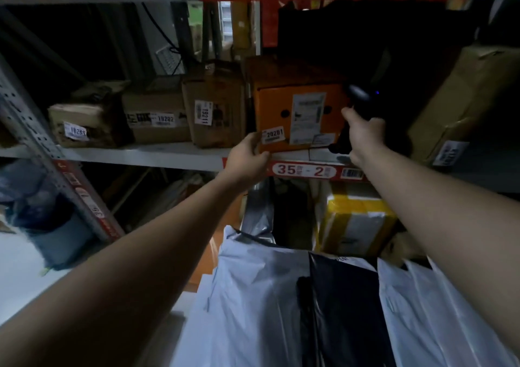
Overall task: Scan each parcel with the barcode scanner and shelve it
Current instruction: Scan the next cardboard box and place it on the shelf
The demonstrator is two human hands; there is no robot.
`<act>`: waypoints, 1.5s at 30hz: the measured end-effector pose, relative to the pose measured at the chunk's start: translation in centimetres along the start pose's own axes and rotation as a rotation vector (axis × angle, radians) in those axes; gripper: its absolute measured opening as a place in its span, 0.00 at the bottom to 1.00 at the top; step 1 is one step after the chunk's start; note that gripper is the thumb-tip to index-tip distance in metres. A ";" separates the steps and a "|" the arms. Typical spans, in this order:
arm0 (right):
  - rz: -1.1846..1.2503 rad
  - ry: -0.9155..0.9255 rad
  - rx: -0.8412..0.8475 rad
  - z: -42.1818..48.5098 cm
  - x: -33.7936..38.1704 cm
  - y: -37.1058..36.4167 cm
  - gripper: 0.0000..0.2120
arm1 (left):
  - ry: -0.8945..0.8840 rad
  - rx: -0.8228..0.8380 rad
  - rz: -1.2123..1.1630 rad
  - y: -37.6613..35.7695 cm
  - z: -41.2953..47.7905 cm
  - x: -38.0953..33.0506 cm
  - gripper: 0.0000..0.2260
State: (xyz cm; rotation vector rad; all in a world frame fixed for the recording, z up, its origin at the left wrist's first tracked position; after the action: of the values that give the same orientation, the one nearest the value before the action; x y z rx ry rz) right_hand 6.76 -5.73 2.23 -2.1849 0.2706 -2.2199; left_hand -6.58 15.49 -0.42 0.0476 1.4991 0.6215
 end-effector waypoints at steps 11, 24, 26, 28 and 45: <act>0.090 -0.023 0.110 -0.3 -1.4 -1.9 0.11 | 0.017 -0.031 -0.043 3.1 0.4 1.5 0.18; -0.005 -0.077 0.209 -2.7 -0.2 -3.0 0.19 | 0.054 -0.053 -0.058 4.3 -3.6 0.7 0.20; -0.036 -0.085 0.215 -3.8 0.3 -2.5 0.20 | 0.052 -0.062 -0.038 4.1 -4.8 0.1 0.20; -0.070 -0.085 0.223 -5.2 0.7 -1.5 0.21 | 0.051 -0.067 -0.026 3.9 -6.1 -0.3 0.20; 0.015 0.031 0.257 -21.0 7.5 22.2 0.01 | 0.031 0.027 -0.052 -3.7 -20.6 -9.8 0.17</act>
State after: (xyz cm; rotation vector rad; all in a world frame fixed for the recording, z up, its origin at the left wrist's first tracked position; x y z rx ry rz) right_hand -16.71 -26.18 6.51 -2.0101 0.0005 -2.1452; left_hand -24.01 1.30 4.94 0.0200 1.5343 0.5621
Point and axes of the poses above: each hand's wrist, its own z-axis towards the middle knuckle, its own y-axis out of the back of the hand, x = y × z, the point moved 2 cm from there along z, towards the middle knuckle, and after that the axes turned 2 degrees about x, right-handed, at the moved point
